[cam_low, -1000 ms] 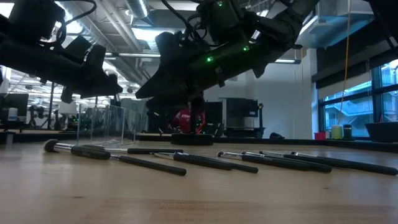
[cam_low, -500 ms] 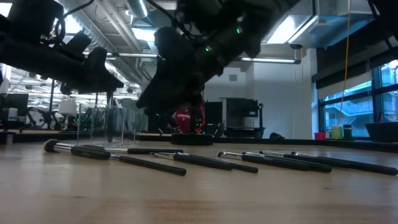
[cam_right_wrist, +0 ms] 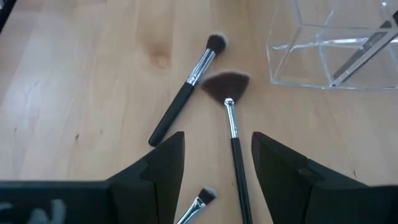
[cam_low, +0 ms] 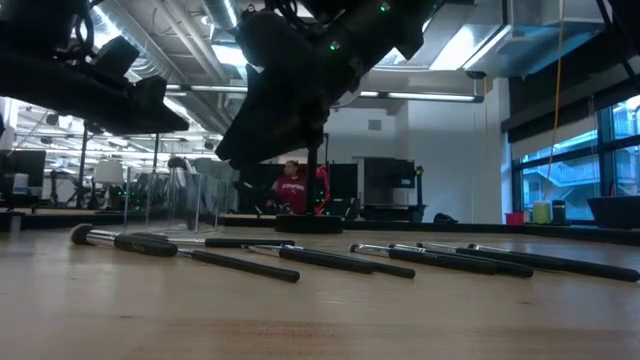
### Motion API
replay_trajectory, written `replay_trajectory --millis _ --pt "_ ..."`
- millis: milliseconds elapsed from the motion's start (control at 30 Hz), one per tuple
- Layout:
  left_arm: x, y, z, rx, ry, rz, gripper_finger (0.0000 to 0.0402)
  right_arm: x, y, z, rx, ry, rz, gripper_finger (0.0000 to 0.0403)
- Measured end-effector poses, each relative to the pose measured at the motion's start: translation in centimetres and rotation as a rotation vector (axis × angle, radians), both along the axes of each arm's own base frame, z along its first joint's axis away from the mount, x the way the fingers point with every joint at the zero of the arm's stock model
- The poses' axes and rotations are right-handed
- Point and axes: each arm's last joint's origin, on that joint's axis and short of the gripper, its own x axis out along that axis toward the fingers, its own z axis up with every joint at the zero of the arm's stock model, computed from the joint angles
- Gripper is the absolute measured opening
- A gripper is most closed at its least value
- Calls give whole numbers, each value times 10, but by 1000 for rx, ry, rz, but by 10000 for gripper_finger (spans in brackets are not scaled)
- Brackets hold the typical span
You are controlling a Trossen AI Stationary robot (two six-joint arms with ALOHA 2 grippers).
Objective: Sort items
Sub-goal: Put the blush brush into the transparent organizer
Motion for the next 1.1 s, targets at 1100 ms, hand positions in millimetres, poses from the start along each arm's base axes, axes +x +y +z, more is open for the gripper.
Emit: replay_trajectory --millis 1100 --pt "-8 -15 19 53 -39 -126 187 76 65 -46 32 55 -253 184"
